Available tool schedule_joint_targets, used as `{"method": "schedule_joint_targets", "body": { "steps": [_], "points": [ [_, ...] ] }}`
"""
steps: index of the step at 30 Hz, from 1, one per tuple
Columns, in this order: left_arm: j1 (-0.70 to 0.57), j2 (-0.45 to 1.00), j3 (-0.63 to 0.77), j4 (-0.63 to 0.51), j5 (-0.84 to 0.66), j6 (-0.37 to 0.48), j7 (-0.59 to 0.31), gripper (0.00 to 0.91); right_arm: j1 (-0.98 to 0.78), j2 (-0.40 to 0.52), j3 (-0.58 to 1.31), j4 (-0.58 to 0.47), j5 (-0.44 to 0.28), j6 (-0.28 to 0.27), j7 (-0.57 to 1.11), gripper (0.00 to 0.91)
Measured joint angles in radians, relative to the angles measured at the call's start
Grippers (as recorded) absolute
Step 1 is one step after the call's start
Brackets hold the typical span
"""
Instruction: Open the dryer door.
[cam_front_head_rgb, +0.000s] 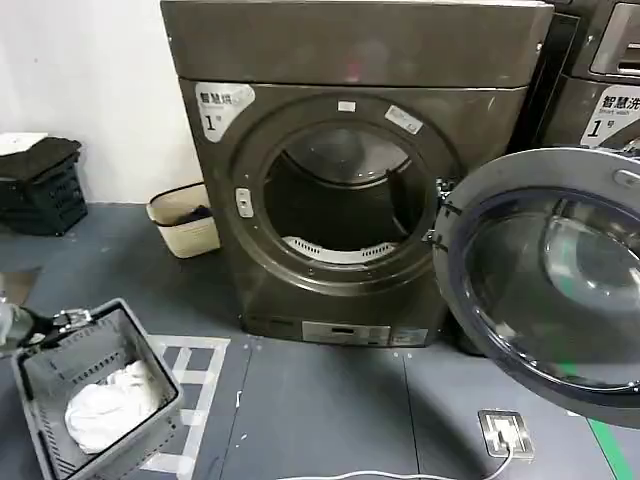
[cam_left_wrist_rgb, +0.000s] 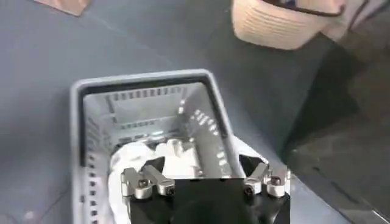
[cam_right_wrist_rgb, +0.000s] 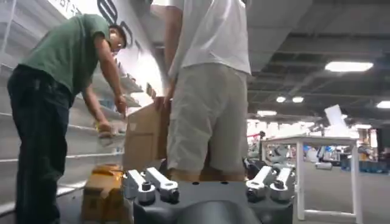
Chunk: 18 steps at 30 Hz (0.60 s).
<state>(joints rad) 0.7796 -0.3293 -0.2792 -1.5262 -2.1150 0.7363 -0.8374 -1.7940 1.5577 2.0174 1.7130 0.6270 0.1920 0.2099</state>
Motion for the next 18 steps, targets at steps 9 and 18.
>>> {"method": "schedule_joint_targets", "body": {
  "steps": [9,18],
  "points": [
    [0.019,-0.003,-0.013,0.048,-0.024,0.000,-0.007,0.907,-0.005,0.003,0.019,-0.009,0.018,0.013,-0.003,0.907],
    [0.047,-0.003,-0.028,0.062,-0.027,0.000,-0.008,0.907,-0.008,0.003,0.020,-0.025,0.018,0.019,-0.002,0.907]
  ]
}}
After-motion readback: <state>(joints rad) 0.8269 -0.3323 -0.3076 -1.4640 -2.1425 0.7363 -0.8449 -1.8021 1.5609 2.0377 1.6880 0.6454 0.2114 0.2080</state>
